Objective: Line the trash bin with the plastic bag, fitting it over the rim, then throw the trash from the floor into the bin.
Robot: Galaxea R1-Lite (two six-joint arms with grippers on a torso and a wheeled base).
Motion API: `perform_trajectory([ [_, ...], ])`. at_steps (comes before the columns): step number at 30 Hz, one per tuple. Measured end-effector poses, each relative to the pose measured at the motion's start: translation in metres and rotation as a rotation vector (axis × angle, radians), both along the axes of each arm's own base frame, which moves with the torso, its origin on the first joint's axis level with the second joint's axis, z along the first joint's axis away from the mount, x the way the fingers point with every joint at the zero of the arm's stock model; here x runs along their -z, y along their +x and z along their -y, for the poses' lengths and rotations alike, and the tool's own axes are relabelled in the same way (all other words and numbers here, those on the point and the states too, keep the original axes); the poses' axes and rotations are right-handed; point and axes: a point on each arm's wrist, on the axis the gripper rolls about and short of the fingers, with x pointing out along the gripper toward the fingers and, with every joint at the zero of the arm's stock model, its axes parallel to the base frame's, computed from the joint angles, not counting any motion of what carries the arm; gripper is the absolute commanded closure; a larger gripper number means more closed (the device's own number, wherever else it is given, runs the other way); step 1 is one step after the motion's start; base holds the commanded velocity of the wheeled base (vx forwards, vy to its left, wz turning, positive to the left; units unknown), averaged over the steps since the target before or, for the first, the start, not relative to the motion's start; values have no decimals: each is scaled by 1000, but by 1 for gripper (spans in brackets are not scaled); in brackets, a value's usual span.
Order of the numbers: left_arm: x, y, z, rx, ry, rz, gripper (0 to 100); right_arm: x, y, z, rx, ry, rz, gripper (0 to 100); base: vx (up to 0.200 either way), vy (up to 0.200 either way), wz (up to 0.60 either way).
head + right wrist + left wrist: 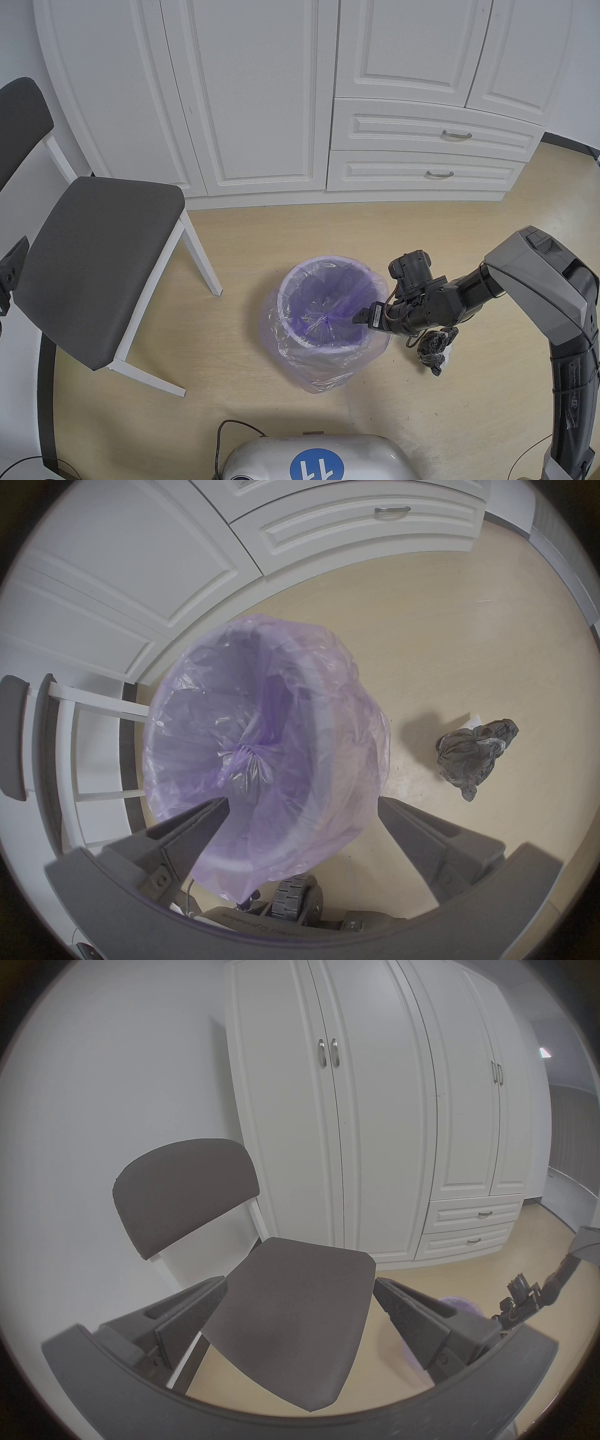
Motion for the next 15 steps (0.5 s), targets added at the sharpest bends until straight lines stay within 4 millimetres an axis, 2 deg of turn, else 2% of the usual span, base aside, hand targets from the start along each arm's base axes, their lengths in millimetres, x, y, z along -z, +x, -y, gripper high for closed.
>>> perform_trajectory([
  [6,0,0,0,0,0,1,0,-1,-2,12,-15,-48,-34,0,0,0,0],
  [15,0,0,0,1,0,2,0,-14,-12,35,-86,-156,-123,0,0,0,0],
])
